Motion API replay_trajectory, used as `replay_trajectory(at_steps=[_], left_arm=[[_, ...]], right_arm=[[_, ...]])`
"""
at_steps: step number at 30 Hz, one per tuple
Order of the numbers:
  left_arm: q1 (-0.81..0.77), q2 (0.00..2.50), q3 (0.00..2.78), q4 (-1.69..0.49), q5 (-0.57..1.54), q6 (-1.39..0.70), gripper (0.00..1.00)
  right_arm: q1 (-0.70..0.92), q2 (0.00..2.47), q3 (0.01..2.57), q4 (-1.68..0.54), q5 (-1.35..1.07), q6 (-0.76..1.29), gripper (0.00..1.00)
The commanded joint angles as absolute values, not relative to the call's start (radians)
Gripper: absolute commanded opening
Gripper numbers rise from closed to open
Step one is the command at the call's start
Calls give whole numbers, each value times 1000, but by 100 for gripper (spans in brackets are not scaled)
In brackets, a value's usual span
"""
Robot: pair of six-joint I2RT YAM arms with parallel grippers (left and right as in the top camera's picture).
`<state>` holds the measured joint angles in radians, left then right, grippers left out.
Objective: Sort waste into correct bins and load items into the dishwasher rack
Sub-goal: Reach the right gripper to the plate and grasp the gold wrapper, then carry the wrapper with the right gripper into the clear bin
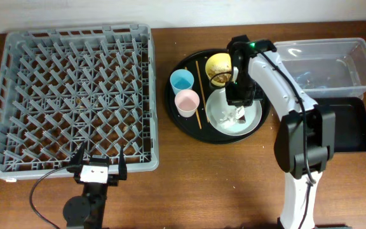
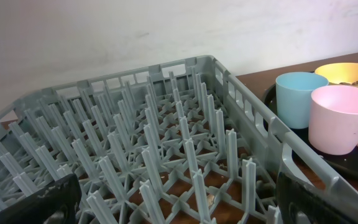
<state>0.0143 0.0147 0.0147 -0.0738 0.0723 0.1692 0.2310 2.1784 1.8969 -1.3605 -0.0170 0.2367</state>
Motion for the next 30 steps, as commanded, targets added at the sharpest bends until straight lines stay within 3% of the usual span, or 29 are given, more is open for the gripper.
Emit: replay_trajectory(at_steps=[1,8,15,26,30], left_arm=[[16,9,9,-73,83,185,99],[16,9,9,-73,83,185,99],[16,9,9,-73,83,185,99],[16,9,9,-73,83,185,99],[16,9,9,-73,83,185,99]], right_arm=[[234,2125,1931,-1390,-25,245,4],[192,2009,1987,-1440,-25,245,4],[-46,1878,1987,-1403,-25,245,4],[-209,2005,1986,-1106,17,245,4],[-212,2079,1986,-1004,20,245,11]])
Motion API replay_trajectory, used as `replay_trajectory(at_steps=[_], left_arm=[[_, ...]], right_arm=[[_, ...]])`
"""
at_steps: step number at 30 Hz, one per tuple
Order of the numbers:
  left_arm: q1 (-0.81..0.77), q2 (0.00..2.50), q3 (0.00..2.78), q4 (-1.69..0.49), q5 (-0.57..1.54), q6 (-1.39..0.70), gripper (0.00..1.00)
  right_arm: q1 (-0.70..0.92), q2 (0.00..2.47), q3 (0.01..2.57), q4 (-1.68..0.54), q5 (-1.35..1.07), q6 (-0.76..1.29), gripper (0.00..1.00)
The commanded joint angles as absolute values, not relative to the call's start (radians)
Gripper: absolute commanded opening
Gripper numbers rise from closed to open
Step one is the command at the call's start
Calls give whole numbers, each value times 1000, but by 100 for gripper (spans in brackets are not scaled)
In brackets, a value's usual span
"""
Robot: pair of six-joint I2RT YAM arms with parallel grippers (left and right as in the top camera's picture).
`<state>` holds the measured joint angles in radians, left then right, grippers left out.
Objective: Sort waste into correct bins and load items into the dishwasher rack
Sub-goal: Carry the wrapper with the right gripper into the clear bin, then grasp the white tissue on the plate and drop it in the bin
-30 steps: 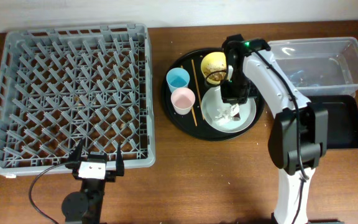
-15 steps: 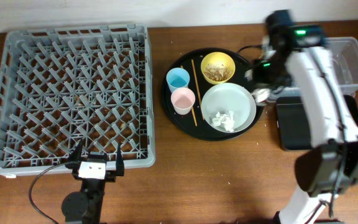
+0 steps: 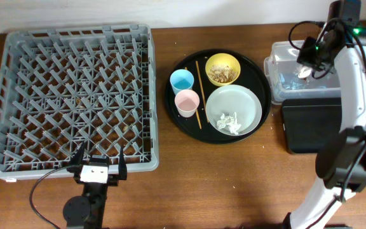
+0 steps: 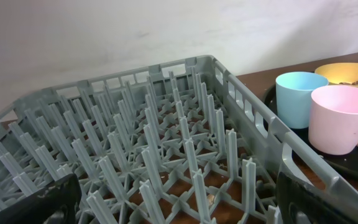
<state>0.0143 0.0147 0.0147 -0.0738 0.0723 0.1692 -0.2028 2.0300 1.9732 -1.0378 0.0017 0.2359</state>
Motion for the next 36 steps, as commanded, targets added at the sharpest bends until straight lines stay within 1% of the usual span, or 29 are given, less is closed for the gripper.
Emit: replay_trajectory(at_steps=[1,2,3,4,5,9,11,12,17,20,22,25,28,31,33,36], left_arm=[[16,9,9,-73,83,185,99],[16,9,9,-73,83,185,99],[16,9,9,-73,83,185,99],[16,9,9,-73,83,185,99],[16,9,9,-73,83,185,99],[16,9,9,-73,83,185,99],[16,9,9,-73,83,185,99],[16,9,9,-73,83,185,99],[16,9,9,-73,83,185,99],[16,9,9,-74,83,185,99],[16,9,9,-73,83,185,99],[16,9,9,-73,83,185,99],[16,9,9,-73,83,185,99],[16,9,9,-73,83,185,99],[16,9,9,-73,83,185,99],[16,9,9,-73,83,185,99]], right_arm=[[-212,2091,1986,-985,20,245,21],[-212,2101,1986,-969,20,245,45],[-212,2102,1986,-967,21,244,79],[-212,2102,1986,-968,20,244,89],[-212,2095,1987,-968,20,244,93],[-212,2032,2022,-1020,-16,226,93],[-195,1983,2076,-1102,-167,137,92],[-183,1966,2096,-1144,-211,127,91],[-13,1933,2096,-1359,-201,127,90],[93,1938,2022,-1365,-147,128,90],[153,1939,1945,-1341,-113,153,90],[220,1939,1765,-1220,-81,229,88],[258,1939,1578,-1073,-81,271,80],[271,1939,1436,-948,-76,281,78],[268,1939,1367,-883,-66,298,74],[260,1939,1305,-806,-66,298,64]])
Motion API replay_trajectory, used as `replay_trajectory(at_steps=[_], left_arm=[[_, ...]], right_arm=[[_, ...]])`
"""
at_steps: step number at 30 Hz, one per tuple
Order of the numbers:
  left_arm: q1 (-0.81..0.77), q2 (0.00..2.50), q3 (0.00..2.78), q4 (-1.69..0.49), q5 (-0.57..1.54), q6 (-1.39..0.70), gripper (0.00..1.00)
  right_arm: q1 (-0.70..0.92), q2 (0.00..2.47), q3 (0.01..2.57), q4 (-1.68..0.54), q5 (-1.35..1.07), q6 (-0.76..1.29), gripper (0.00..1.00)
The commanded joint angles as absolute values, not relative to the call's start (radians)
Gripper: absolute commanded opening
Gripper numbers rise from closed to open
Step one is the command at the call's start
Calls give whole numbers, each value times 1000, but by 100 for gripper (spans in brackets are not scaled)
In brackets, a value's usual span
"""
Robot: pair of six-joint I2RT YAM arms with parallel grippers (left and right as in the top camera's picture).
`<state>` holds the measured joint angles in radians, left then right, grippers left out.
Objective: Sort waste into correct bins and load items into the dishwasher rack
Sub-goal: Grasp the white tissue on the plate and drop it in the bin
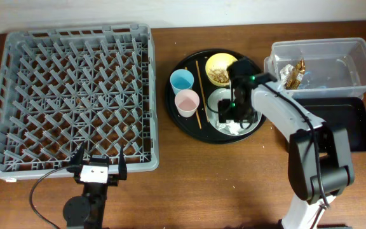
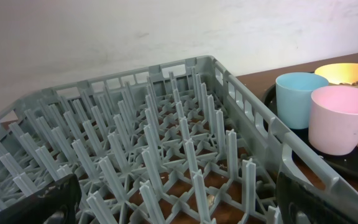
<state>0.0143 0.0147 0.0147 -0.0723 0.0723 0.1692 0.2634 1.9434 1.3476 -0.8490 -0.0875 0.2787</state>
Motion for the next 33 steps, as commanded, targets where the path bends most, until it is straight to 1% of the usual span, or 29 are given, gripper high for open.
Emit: replay_trajectory(at_steps=[1,2,3,4,5,7,11,14,16,18,20,23,24,25,27,28,29,30,33], left_arm=[[16,9,9,-73,83,185,99],[16,9,9,-73,83,185,99],[16,9,9,-73,83,185,99],[16,9,9,-73,83,185,99],[16,9,9,-73,83,185,99],[16,9,9,-74,83,185,99],[16,9,9,-73,83,185,99],[16,9,9,-73,83,185,99],[16,9,9,-73,83,185,99],[16,9,9,-73,83,185,99],[16,9,9,-73,83,185,99],[16,9,9,-73,83,185,99],[16,9,9,-73,83,185,99],[16,9,9,-73,83,185,99],[16,9,9,-73,83,185,99],[16,9,9,-73,83,185,99],[16,9,9,-73,83,185,99],[16,9,9,-73,83,185,99],[16,9,9,-73,83,185,99]], right_arm=[[261,1939,1296,-788,-66,297,58],[261,1939,1296,-783,-66,297,48],[260,1939,1296,-782,-66,297,35],[260,1938,1296,-783,-66,297,18],[260,1936,1305,-794,-67,297,4],[260,1920,1352,-846,-67,297,4],[222,1840,1562,-1015,-66,297,4],[94,1785,1806,-1111,-64,298,4],[13,1785,1889,-1116,-24,332,4],[-79,1787,1900,-1073,60,358,4],[-165,1831,1899,-1018,91,357,4],[-211,1920,1899,-949,90,353,5],[-211,1946,1899,-931,90,347,10],[-211,1983,1899,-906,90,332,41],[-209,2033,1899,-882,87,318,89],[-209,2047,1899,-883,87,318,96],[-209,2049,1899,-884,75,292,98],[-209,2045,1901,-885,56,261,98],[-208,1993,1934,-908,-13,192,91]])
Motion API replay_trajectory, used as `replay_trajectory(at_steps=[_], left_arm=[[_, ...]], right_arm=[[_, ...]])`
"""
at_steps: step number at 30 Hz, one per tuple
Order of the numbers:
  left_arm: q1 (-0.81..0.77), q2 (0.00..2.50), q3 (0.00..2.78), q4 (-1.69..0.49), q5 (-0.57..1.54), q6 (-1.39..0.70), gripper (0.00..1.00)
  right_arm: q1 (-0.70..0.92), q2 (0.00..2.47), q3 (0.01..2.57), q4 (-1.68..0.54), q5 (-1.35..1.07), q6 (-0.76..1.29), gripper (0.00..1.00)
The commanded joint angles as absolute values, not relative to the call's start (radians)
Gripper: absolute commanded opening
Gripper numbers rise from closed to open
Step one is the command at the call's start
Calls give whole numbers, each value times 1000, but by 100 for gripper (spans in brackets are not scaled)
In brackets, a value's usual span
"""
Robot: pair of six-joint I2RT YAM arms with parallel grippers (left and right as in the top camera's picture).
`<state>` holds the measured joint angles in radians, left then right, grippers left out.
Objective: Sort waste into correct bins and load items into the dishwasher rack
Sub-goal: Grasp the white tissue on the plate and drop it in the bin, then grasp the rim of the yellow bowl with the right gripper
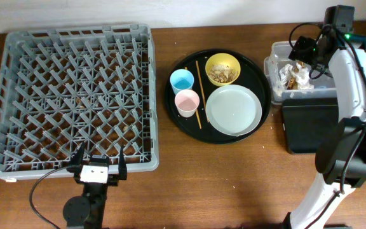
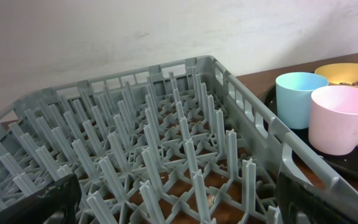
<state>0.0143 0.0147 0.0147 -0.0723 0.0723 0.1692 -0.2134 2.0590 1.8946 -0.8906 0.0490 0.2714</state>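
The grey dishwasher rack (image 1: 75, 95) fills the left of the table and holds nothing. On the round black tray (image 1: 259, 76) stand a blue cup (image 1: 182, 80), a pink cup (image 1: 187, 102), a yellow bowl (image 1: 223, 69) with food scraps, a chopstick (image 1: 199, 95) and a pale plate (image 1: 234, 110), now bare. My right gripper (image 1: 305, 58) hangs over the clear bin (image 1: 335, 54), right by crumpled white paper (image 1: 292, 70); its jaws are hidden. My left gripper (image 2: 173, 199) is open at the rack's near edge, its fingers (image 2: 36, 202) wide apart.
A black bin (image 1: 323, 127) lies just in front of the clear bin at the right. A gold wrapper shows in the clear bin beside the paper. The rack's rim (image 2: 260, 118) stands between my left gripper and the cups.
My right gripper was down on the plate at the crumpled paper; now it is over the clear bin. The paper is off the plate and at the bin. The left arm has not moved.
My right gripper was first at the plate and bowl on the tray. Then it hung over the clear bin. After that a gold wrapper lay in the bin and the gripper was back on the plate at the paper. Now the plate is bare.
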Motion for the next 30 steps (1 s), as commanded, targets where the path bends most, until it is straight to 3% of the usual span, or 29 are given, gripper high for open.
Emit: replay_trajectory(at_steps=[1,5,12,19,30], left_arm=[[16,9,9,-73,83,185,99],[16,9,9,-73,83,185,99],[16,9,9,-73,83,185,99],[16,9,9,-73,83,185,99],[16,9,9,-73,83,185,99]], right_arm=[[-202,1972,1968,-933,-44,171,88],[-85,1941,2122,-1038,-67,160,82],[203,2022,2130,-1014,86,251,77],[287,2184,2130,-989,113,291,71],[323,2361,2130,-972,41,-94,63]])
